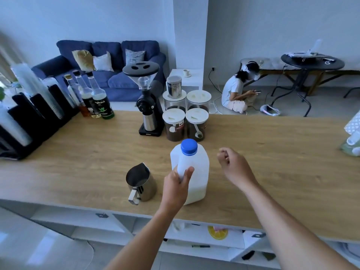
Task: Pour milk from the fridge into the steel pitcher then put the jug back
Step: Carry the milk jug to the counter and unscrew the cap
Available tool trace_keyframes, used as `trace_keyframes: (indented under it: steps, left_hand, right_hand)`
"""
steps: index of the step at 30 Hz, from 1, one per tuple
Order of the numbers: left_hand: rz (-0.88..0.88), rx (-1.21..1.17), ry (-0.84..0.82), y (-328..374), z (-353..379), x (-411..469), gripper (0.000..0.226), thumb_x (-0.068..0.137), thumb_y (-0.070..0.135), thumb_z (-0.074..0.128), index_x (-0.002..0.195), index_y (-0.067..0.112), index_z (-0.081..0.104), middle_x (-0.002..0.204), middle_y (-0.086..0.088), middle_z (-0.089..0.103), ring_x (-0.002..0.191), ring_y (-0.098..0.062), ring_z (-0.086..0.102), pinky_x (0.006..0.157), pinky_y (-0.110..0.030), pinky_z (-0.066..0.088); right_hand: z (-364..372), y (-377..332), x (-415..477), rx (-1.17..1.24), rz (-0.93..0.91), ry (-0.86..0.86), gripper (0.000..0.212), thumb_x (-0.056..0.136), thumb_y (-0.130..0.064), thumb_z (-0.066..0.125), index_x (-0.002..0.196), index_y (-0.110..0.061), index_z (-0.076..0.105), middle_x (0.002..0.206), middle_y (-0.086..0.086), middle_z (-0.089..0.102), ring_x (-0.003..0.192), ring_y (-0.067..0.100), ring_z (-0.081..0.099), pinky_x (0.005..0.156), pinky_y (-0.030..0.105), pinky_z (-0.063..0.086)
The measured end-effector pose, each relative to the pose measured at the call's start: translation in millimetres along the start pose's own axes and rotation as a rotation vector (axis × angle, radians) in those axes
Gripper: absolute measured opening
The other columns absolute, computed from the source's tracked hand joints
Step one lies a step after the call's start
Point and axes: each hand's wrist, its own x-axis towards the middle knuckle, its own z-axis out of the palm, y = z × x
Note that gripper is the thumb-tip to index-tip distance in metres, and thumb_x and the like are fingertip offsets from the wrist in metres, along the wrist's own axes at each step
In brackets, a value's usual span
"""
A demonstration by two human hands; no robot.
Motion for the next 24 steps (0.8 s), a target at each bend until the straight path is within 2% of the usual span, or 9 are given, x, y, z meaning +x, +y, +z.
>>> trace_keyframes:
  steps: [4, 7, 9, 11, 14, 17, 18, 21, 24]
  left_hand:
    - [0.007, -0.029, 0.022, 0, 1, -1, 0.040, 0.097, 0.041, 0.057, 0.063, 0.026, 0.041, 0.050, 0.008, 0.046, 0.050, -0.010, 0.042, 0.054, -0.029, 0.037]
    - [0.017, -0.054, 0.022, 4, 1, -2, 0.043, 0.098, 0.036, 0.057, 0.060, 0.030, 0.039, 0.044, 0.012, 0.044, 0.045, -0.005, 0.037, 0.050, -0.024, 0.032]
    - [0.024, -0.068, 0.021, 4, 1, -2, 0.043, 0.098, 0.036, 0.057, 0.060, 0.030, 0.038, 0.043, 0.013, 0.041, 0.045, -0.006, 0.035, 0.049, -0.021, 0.029]
    - [0.037, -0.061, 0.005, 3, -1, 0, 0.045, 0.098, 0.036, 0.056, 0.059, 0.029, 0.036, 0.042, 0.013, 0.037, 0.044, -0.006, 0.032, 0.047, -0.020, 0.026]
    - [0.066, -0.056, -0.039, -1, -3, 4, 0.045, 0.100, 0.034, 0.055, 0.060, 0.030, 0.035, 0.041, 0.013, 0.038, 0.041, -0.006, 0.032, 0.046, -0.018, 0.024]
    - [0.071, -0.048, -0.049, -2, -4, 5, 0.046, 0.099, 0.034, 0.055, 0.060, 0.027, 0.034, 0.040, 0.012, 0.038, 0.039, -0.007, 0.032, 0.045, -0.018, 0.024]
    - [0.069, -0.049, -0.046, -2, -3, 5, 0.046, 0.099, 0.034, 0.055, 0.059, 0.027, 0.034, 0.039, 0.012, 0.038, 0.039, -0.007, 0.032, 0.045, -0.018, 0.024]
    - [0.085, -0.058, -0.031, -1, -1, 4, 0.041, 0.100, 0.031, 0.055, 0.062, 0.028, 0.038, 0.043, 0.014, 0.043, 0.043, -0.006, 0.037, 0.046, -0.018, 0.027]
    - [0.088, -0.070, -0.023, -1, 2, 4, 0.036, 0.100, 0.031, 0.055, 0.066, 0.028, 0.043, 0.045, 0.015, 0.047, 0.044, -0.005, 0.040, 0.047, -0.017, 0.029]
  right_hand:
    - [-34, -89, 13, -0.043, -0.212, -0.155, 0.042, 0.093, -0.057, 0.041, 0.106, -0.025, 0.065, 0.099, -0.003, 0.070, 0.090, 0.018, 0.064, 0.074, 0.032, 0.048]
    - [-34, -135, 9, -0.450, -0.276, -0.228, 0.057, 0.089, -0.070, 0.033, 0.080, -0.019, 0.058, 0.083, -0.001, 0.060, 0.078, 0.023, 0.056, 0.066, 0.034, 0.043]
    - [-30, -150, 7, -0.711, -0.299, -0.232, 0.058, 0.092, -0.065, 0.033, 0.067, -0.015, 0.046, 0.081, 0.003, 0.054, 0.075, 0.025, 0.050, 0.064, 0.034, 0.037]
    - [-27, -157, 5, -0.783, -0.329, -0.216, 0.053, 0.096, -0.054, 0.036, 0.061, -0.014, 0.038, 0.089, 0.008, 0.061, 0.076, 0.026, 0.049, 0.064, 0.033, 0.034]
    - [-24, -162, 4, -0.818, -0.389, -0.210, 0.046, 0.099, -0.043, 0.037, 0.066, -0.011, 0.039, 0.102, 0.011, 0.065, 0.084, 0.029, 0.054, 0.065, 0.033, 0.034]
    - [-25, -163, 4, -0.879, -0.469, -0.241, 0.046, 0.101, -0.038, 0.035, 0.065, -0.011, 0.038, 0.101, 0.012, 0.065, 0.081, 0.030, 0.052, 0.064, 0.034, 0.033]
    - [-27, -164, 4, -0.902, -0.496, -0.258, 0.044, 0.102, -0.037, 0.034, 0.068, -0.010, 0.043, 0.102, 0.012, 0.065, 0.082, 0.030, 0.054, 0.064, 0.034, 0.033]
    - [-31, -164, 4, -0.949, -0.552, -0.305, 0.041, 0.103, -0.037, 0.033, 0.102, -0.006, 0.061, 0.107, 0.013, 0.064, 0.098, 0.032, 0.061, 0.065, 0.034, 0.033]
    - [-30, -162, 4, -0.971, -0.590, -0.319, 0.042, 0.103, -0.037, 0.033, 0.111, -0.004, 0.058, 0.110, 0.014, 0.064, 0.101, 0.033, 0.061, 0.065, 0.034, 0.034]
